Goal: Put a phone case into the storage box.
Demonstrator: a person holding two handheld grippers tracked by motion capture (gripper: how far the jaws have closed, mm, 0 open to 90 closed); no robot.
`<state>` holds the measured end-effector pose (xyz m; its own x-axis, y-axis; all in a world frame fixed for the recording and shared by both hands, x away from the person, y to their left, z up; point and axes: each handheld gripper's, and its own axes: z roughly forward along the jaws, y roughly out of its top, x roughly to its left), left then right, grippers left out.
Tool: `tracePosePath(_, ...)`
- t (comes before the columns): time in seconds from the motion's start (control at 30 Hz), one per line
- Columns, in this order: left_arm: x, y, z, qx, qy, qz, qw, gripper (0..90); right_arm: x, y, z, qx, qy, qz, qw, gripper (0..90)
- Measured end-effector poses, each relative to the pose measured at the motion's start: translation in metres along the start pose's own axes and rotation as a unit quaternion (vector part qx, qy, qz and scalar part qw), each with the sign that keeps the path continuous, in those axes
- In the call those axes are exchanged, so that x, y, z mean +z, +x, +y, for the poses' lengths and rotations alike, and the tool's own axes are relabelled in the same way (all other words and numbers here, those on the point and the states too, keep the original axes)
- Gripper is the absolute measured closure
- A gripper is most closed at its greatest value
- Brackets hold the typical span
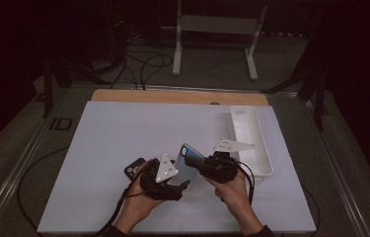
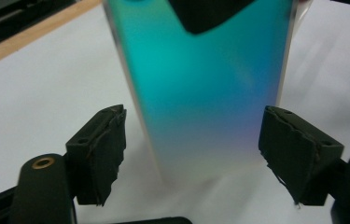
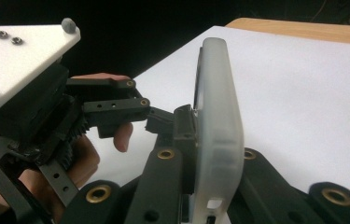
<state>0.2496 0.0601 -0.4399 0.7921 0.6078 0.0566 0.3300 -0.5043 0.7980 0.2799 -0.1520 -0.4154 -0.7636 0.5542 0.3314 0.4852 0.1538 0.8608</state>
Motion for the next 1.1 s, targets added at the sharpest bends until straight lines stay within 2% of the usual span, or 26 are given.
tracePosePath(0.13, -0.003, 0.006, -0.001, -0.018, -0.006, -0.016, 0.9997, 20.1, -0.004, -0.002, 0.001, -0.007, -0.001, -0.004, 1.0000, 86.9)
tracePosePath(0.27, -0.004, 0.010, -0.003, -0.026, -0.005, -0.034, 0.9991, 15.4, -0.009, -0.005, 0.001, -0.011, -0.008, -0.006, 0.9999, 86.9)
tracePosePath(0.43, -0.004, 0.013, -0.005, -0.038, -0.002, -0.039, 0.9985, 11.9, -0.016, -0.008, -0.001, -0.009, -0.016, -0.005, 0.9998, 86.9)
tracePosePath(0.53, -0.003, 0.013, -0.007, -0.045, -0.009, -0.064, 0.9969, 9.8, -0.022, -0.012, 0.000, -0.004, -0.031, 0.008, 0.9995, 86.9)
tracePosePath(0.67, 0.001, 0.012, -0.008, -0.048, -0.006, -0.084, 0.9953, 8.4, -0.026, -0.010, 0.002, -0.009, -0.042, 0.021, 0.9989, 86.9)
tracePosePath(0.77, 0.001, 0.012, -0.008, -0.048, -0.006, -0.084, 0.9953, 8.3, -0.026, -0.009, 0.003, -0.014, -0.042, 0.025, 0.9987, 86.8)
tracePosePath(0.8, 0.003, 0.009, -0.009, -0.045, -0.004, -0.106, 0.9934, 8.7, -0.025, -0.005, 0.005, -0.024, -0.041, 0.051, 0.9976, 86.8)
tracePosePath(0.87, 0.003, 0.009, -0.009, -0.046, -0.006, -0.113, 0.9925, 9.7, -0.025, -0.005, 0.005, -0.024, -0.041, 0.051, 0.9976, 86.8)
tracePosePath(0.9, 0.002, 0.010, -0.009, -0.053, -0.015, -0.127, 0.9904, 9.7, -0.025, -0.004, 0.005, -0.029, -0.038, 0.058, 0.9972, 86.8)
tracePosePath(1.0, 0.000, 0.012, -0.009, -0.056, -0.023, -0.139, 0.9884, 14.1, -0.021, 0.002, 0.006, -0.036, -0.035, 0.086, 0.9950, 86.8)
tracePosePath(1.07, 0.000, 0.012, -0.008, -0.057, -0.027, -0.144, 0.9875, 16.2, -0.020, 0.002, 0.006, -0.035, -0.036, 0.092, 0.9945, 86.8)
tracePosePath(1.1, -0.002, 0.013, -0.008, -0.059, -0.031, -0.155, 0.9857, 16.2, -0.020, 0.003, 0.007, -0.034, -0.035, 0.097, 0.9940, 86.8)
